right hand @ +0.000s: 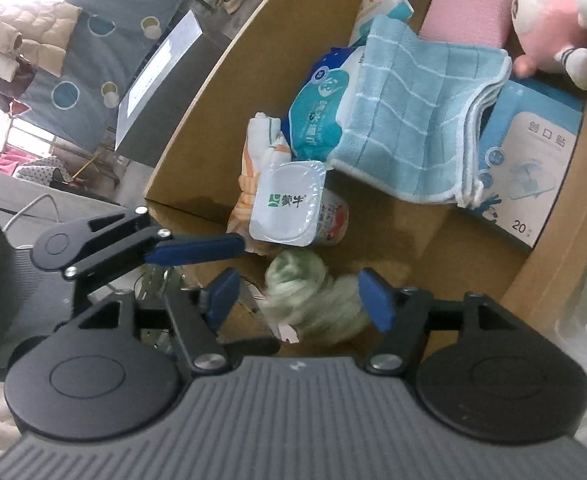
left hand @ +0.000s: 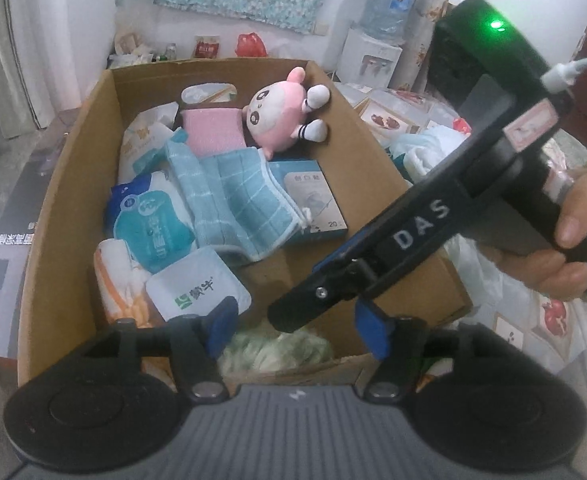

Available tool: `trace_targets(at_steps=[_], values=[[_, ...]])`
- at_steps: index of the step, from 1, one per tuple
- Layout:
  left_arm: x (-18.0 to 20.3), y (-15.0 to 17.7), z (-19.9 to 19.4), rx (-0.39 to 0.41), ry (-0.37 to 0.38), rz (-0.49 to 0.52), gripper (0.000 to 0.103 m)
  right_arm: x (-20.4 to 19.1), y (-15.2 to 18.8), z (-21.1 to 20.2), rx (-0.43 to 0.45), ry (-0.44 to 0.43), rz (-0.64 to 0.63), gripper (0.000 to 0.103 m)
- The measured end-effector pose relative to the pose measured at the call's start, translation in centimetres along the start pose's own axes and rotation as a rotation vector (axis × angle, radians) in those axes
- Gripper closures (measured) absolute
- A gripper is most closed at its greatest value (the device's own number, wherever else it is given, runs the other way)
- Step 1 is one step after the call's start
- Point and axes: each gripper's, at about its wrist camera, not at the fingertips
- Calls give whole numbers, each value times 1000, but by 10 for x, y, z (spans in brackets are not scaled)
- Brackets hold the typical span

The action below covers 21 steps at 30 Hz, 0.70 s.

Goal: Organize soft objects
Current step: 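Carry the floral cloth into the box and open the right gripper, then move the right gripper back to the gold box on the mat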

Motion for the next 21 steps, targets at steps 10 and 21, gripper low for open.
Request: trace_targets(at_steps=[10,21], values=[[-4,1,-20,87,-21,-30,29,17,-3,-27,116,-127,97,29],[8,-2,-54,283,-18,-76,16,52,60,-133,419,-238,180,23]])
Point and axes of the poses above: each gripper's, at about its wrist camera, not at the fingertips, and z roughly the way its jaws point, x to its right, y to its underside
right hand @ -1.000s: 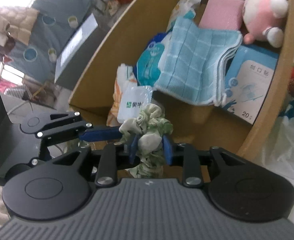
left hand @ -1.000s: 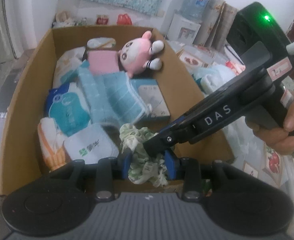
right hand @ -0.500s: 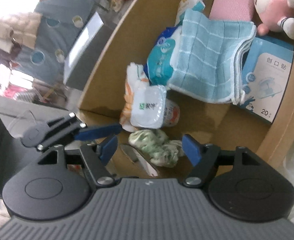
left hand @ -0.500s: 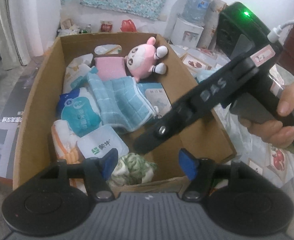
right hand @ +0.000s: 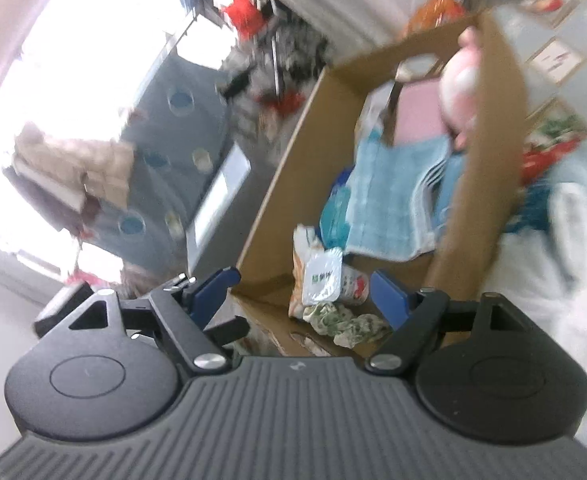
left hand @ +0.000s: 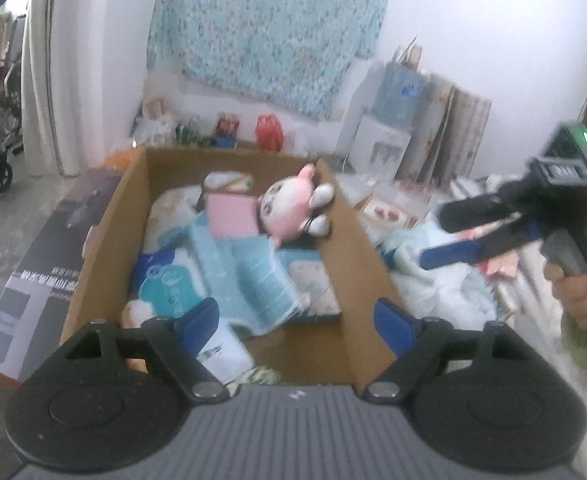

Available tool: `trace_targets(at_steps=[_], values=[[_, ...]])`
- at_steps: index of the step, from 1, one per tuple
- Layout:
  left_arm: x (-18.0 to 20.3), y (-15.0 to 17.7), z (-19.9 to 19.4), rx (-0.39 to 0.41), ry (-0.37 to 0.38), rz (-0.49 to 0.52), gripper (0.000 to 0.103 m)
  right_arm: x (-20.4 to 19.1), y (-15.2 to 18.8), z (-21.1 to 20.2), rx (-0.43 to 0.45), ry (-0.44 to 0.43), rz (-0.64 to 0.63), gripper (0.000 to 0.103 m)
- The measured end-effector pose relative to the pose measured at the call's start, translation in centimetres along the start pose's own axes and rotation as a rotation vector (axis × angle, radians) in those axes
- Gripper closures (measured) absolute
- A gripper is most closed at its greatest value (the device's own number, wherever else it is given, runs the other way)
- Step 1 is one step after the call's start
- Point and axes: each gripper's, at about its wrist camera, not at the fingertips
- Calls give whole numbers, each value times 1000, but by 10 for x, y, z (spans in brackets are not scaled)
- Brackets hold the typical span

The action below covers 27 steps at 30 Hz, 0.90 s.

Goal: Organize soft objects
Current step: 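Move the right gripper back to the gold box on the mat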

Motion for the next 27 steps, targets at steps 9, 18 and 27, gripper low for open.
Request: trace_targets(at_steps=[9,18,27], values=[[78,7,-1,173,147,63,8,48,64,-151,339,9,103,21],[202,34,57,109,316,274,8,108,148,-254,583,120,222,18],[264,83,115,54,275,404,24,149,159,-226,566,315,215,25]])
Point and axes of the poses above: each gripper's, at about its wrist camera, not at the fingertips, and z roughly the way its jaws point, x to its right, y to its underside
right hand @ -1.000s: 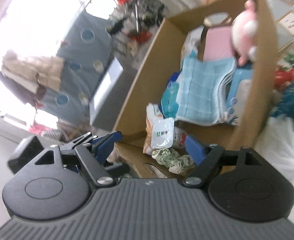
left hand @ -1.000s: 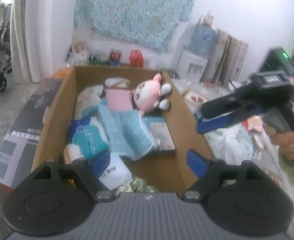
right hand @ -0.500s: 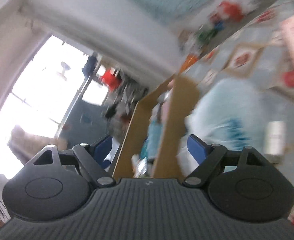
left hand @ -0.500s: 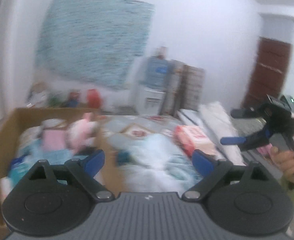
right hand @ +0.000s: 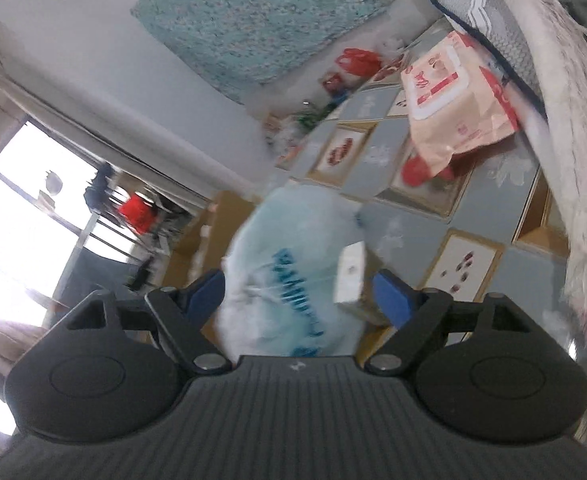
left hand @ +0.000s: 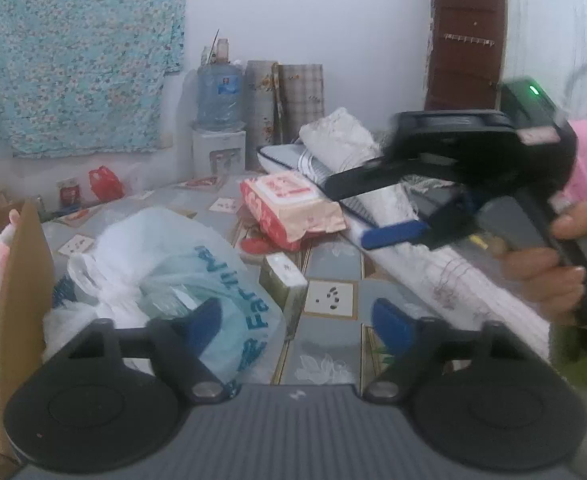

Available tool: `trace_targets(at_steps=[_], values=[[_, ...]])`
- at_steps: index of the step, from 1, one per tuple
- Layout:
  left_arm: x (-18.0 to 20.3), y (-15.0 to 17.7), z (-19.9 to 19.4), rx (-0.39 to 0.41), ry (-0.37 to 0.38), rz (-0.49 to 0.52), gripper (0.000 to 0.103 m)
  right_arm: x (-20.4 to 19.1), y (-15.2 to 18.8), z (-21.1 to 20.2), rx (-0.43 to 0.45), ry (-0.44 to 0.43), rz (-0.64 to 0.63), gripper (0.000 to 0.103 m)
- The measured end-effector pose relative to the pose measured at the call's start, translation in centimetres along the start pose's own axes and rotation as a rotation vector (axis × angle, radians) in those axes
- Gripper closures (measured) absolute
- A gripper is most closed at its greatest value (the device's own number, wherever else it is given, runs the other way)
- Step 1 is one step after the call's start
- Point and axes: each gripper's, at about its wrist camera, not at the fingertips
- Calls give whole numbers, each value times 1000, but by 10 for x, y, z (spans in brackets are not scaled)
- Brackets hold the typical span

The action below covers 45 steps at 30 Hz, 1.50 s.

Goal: Organize soft objects
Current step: 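Move the right gripper back to the gold box on the mat, then grasp the small gold box with the right gripper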

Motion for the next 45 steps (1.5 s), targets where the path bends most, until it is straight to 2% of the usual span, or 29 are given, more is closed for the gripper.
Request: trace_targets(at_steps=[4,6,8,9,10,11,14,18,21,23,27,30,36,40,45], values=[[3,10,12,-24,-12,2,32,-2,-4,39,-21,70,-79,32],[2,16,14,-42,-15,-1,32,-1,-4,57,-33,107,-112,37],[0,21,11,-55,-12,-10,33,-2,-8,72,-45,139,-132,54],[-1,22,10,-60,-10,-15,33,3,-7,79,-57,144,-126,59],[-2,23,10,-63,-7,-19,33,5,-7,82,-67,139,-114,70],[-3,24,10,-66,-4,-21,33,10,-5,84,-67,135,-100,77],[-4,24,13,-73,9,-22,33,28,0,74,-47,108,-22,78],[-1,26,20,-85,42,-15,33,47,15,44,-3,130,39,78],[2,29,29,-107,72,-11,33,61,36,26,-26,136,95,76],[4,30,37,-125,88,-10,33,64,50,19,-74,137,105,76],[9,35,46,-154,114,-16,33,45,65,6,-118,170,19,70],[15,36,51,-169,139,-23,33,21,59,-2,-60,201,-95,59],[24,33,63,-163,135,-17,33,22,36,20,18,243,-141,58],[27,30,79,-168,106,5,33,45,32,44,-13,255,-83,66],[26,31,102,-218,85,-9,42,61,43,48,-58,207,-22,71]])
Point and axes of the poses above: each gripper's, at about its wrist camera, not at the fingertips, and z roughly the way its jaws point, x to its right, y to its underside
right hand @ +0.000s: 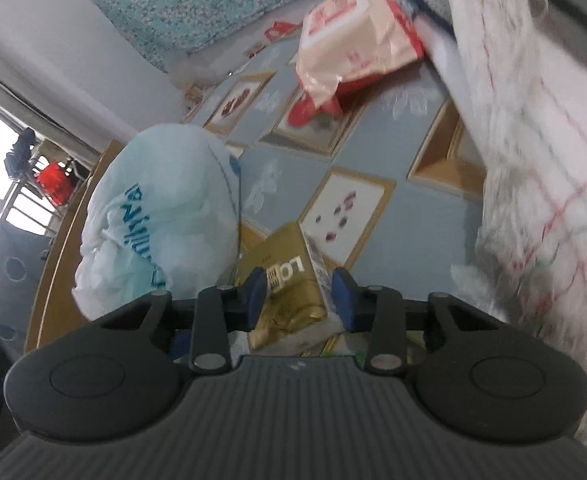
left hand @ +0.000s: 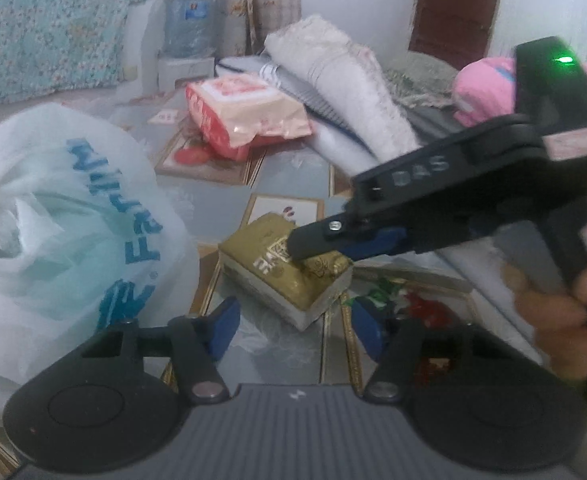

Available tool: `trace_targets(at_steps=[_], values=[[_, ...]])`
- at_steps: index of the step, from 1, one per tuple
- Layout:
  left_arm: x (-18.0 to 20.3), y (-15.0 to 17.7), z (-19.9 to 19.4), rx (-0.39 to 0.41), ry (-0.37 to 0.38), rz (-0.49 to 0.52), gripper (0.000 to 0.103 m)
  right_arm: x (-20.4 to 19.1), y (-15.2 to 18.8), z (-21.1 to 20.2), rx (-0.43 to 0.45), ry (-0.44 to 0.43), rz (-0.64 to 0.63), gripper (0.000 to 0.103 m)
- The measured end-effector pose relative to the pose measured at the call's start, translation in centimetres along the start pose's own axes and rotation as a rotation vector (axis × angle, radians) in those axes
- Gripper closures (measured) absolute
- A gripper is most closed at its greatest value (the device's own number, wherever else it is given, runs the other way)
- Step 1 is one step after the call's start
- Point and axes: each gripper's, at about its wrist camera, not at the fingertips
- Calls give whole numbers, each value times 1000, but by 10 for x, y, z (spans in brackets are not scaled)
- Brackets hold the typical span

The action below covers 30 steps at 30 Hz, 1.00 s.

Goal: Organize soft objects
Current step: 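Grasp the small gold box with the right gripper, then carry the gold box into the cardboard box and open the right gripper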

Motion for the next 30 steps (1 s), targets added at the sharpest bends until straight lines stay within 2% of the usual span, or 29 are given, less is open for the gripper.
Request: trace_targets(at_steps=[3,8,14,17,23,26,30], values=[[-1,2,8,-24,11,-14,47,3,6,0,-16,-30,15,74],[0,5,6,-11,-7,-1,47,1,13,0,-32,-58,29,77],[-5,3,-17,26,7,-22,48,-12,18,-13,-17,-81,27,77],[-6,0,-41,78,12,-23,48,-29,21,-28,11,-94,-3,77],[-22,-5,-100,232,-14,-77,47,-81,17,-57,64,-151,-127,77],[-39,-2,-131,307,-64,-126,47,-118,10,-59,71,-197,-206,77],[-64,6,-170,397,-192,-185,46,-171,3,-44,41,-278,-317,77]])
Point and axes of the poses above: each gripper's, at about its wrist camera, not at the fingertips, and z roughly the way its jaws point, x to its right, y to its underside
